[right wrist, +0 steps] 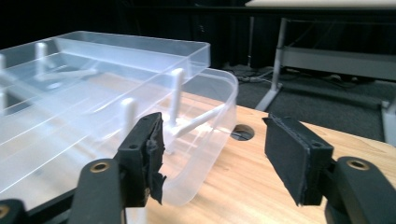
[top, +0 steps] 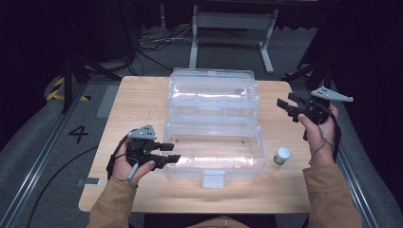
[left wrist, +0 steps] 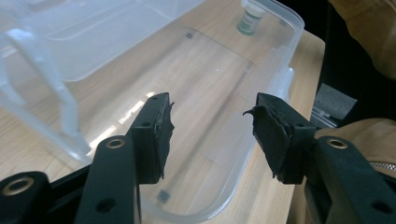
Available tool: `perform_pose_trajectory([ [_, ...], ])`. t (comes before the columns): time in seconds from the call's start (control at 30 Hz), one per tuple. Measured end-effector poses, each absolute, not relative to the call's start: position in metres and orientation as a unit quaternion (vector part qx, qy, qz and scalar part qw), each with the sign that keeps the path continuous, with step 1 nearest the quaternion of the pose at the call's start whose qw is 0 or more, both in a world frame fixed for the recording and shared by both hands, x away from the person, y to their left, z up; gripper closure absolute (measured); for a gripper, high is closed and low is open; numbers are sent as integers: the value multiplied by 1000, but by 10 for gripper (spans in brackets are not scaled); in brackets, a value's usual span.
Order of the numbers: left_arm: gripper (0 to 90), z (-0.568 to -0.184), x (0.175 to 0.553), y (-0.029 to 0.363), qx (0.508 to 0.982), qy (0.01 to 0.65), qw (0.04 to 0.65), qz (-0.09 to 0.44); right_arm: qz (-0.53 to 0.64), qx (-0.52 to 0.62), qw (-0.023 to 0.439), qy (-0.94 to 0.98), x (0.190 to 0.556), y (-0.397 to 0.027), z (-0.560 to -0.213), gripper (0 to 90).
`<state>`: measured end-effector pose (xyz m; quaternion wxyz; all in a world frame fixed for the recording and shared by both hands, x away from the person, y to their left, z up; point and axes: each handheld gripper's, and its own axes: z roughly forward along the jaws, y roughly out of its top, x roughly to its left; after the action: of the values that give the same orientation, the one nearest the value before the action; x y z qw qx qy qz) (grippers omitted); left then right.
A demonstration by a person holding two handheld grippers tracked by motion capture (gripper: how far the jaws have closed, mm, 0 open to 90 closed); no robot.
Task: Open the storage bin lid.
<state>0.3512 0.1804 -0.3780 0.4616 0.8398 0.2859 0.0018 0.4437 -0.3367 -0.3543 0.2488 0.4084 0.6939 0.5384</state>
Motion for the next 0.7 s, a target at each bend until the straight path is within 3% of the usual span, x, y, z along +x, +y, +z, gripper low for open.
perform_pose_trajectory([
  [0.03, 471, -377, 352, 183, 836, 292, 464, 2, 541, 404, 251, 693, 439, -337, -354, 353],
  [0.07, 470, -377, 351, 184, 835, 297, 464, 5, 534, 399, 252, 702, 437, -336, -352, 245],
  [0.27, 471, -374, 351, 193, 829, 316, 461, 17, 525, 395, 252, 711, 433, -338, -361, 198],
  [0.33, 471, -374, 350, 194, 828, 318, 461, 19, 527, 390, 239, 716, 432, -339, -362, 231],
  [0.4, 471, -373, 351, 196, 826, 323, 461, 21, 530, 368, 225, 730, 427, -340, -360, 330],
  [0.7, 450, -372, 354, 199, 826, 334, 453, 25, 504, 363, 219, 753, 408, -352, -347, 433],
])
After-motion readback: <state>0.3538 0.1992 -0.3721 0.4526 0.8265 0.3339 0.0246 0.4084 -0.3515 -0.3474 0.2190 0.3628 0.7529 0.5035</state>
